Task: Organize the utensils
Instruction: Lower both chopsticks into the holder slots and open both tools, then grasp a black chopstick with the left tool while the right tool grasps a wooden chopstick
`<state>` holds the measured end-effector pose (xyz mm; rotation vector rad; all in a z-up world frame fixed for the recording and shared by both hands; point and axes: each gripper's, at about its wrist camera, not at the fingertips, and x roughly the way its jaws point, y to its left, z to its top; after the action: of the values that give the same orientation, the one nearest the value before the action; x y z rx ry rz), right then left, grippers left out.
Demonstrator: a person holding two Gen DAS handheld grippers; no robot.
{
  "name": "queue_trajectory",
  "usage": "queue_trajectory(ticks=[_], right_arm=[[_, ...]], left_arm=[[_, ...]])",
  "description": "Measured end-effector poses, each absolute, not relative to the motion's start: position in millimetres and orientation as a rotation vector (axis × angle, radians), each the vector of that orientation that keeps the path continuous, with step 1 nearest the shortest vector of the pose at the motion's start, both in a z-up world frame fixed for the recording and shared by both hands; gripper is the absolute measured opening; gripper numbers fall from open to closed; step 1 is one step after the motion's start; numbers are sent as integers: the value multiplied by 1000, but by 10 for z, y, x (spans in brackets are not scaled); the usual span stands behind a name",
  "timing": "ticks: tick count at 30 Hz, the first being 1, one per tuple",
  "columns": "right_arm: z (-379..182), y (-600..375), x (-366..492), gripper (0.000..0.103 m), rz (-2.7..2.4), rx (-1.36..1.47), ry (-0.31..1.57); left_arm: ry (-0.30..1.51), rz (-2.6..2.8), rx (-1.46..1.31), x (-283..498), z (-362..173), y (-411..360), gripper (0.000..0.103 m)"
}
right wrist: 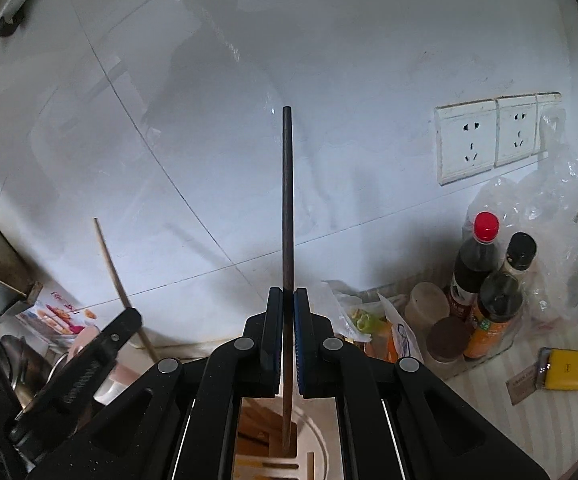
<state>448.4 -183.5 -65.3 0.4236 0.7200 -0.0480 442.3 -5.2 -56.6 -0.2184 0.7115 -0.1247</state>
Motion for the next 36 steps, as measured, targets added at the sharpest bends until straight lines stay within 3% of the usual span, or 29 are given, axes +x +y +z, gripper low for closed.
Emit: queue_trajectory(ticks=[7,9,10,11,12,13,14,16,18,19,22,26,33,36], right_arm=[[-876,-1721,4465,7,18,383,820],[-900,-1751,4406,15,39,388,853],[-891,-1791,4345,24,45,398,859],[-890,-1838,4290,33,47,404,859],[-883,-1887,4225,36,52,414,862],[-868,-1939,4140,37,46,419,862],[-859,-1980,4072,39,34,417,860],[-855,-2086,3894,44,18,426,862],[-881,-2172,3727,48,-5,430,864],[-914,-2215,3645,51,-20,428,872],[-1068,-2325,3444,64,-61,439,902],[-1425,-2470,3168,68,-124,452,958],[-2331,-2646,2841,68,-187,422,1191],[-2713,-2664,2761,56,-182,411,1292]], left_arm=[[843,-173,-180,4402,-718,-39,7],[857,-169,-159,4250,-610,14,12],[856,-169,-153,4195,-572,9,23],[849,-177,-148,4096,-516,42,40],[852,-162,-137,4025,-484,64,54],[852,-145,-132,3923,-438,83,74],[840,-138,-139,3820,-423,146,80],[842,-119,-145,3646,-448,235,81],[857,-103,-144,3512,-509,292,90],[859,-93,-142,3478,-551,332,101],[864,-51,-113,3303,-748,378,103],[937,-32,-59,3144,-1121,287,103],[1107,9,35,2949,-2018,86,103],[1210,11,87,2891,-2480,-52,103]])
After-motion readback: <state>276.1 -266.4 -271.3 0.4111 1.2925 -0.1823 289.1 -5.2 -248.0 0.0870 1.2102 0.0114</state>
